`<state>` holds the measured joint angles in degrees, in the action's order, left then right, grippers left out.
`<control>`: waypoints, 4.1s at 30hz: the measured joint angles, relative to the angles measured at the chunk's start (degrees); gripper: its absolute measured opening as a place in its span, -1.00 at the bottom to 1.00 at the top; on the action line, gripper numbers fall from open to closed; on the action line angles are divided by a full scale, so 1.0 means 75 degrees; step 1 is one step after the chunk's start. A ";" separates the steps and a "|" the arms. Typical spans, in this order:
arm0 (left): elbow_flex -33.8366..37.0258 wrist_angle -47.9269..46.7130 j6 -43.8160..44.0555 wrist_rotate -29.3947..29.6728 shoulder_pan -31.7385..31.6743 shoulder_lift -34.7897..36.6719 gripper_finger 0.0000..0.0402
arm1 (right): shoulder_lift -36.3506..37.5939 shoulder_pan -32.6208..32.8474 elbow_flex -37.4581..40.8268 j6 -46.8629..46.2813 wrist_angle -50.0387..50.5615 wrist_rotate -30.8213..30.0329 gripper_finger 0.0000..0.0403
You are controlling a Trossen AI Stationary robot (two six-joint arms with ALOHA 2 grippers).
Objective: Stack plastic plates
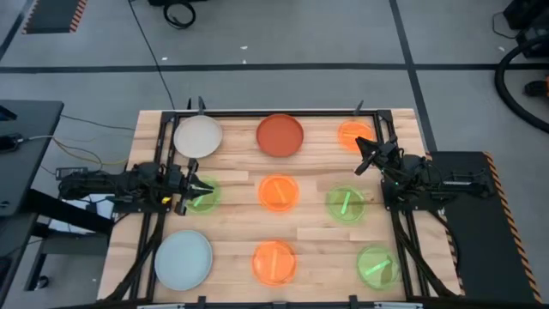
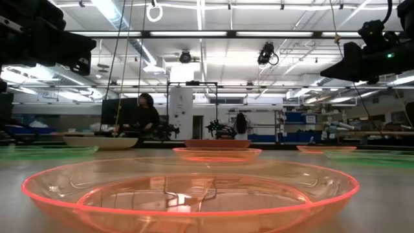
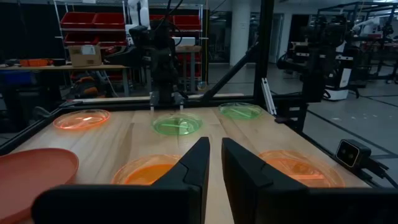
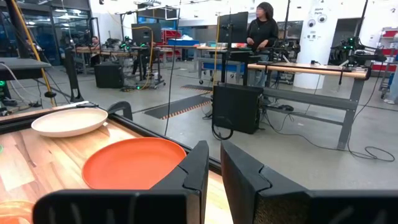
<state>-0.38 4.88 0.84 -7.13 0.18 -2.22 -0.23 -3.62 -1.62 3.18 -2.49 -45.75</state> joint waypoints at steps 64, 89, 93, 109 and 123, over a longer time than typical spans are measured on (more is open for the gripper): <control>0.0002 0.2835 0.1900 0.0572 0.0005 -0.0002 -0.75 | -0.0003 0.0000 0.0001 0.0000 -0.0003 0.0002 -0.73; -0.1893 0.3136 0.3565 0.3458 0.4680 -0.4903 -0.98 | -0.0003 0.0000 0.0001 0.0000 -0.0058 0.0069 -0.73; -0.2515 0.2800 0.4433 0.4380 0.5572 -0.6056 -0.99 | -0.0003 0.0000 0.0001 0.0000 -0.0058 0.0066 -0.73; -0.5686 -0.1081 0.9853 0.5307 0.8518 -0.9385 -1.00 | -0.0003 0.0000 0.0001 0.0000 -0.0063 0.0066 -0.73; -0.9755 -0.5874 1.1175 0.3432 0.8513 -1.2427 -1.00 | 0.0000 0.0000 0.0001 0.0000 -0.0119 0.0066 -0.73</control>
<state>-73.55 -39.17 84.65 18.61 64.03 -95.42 -0.23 -3.62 -1.61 3.18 -3.38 -45.25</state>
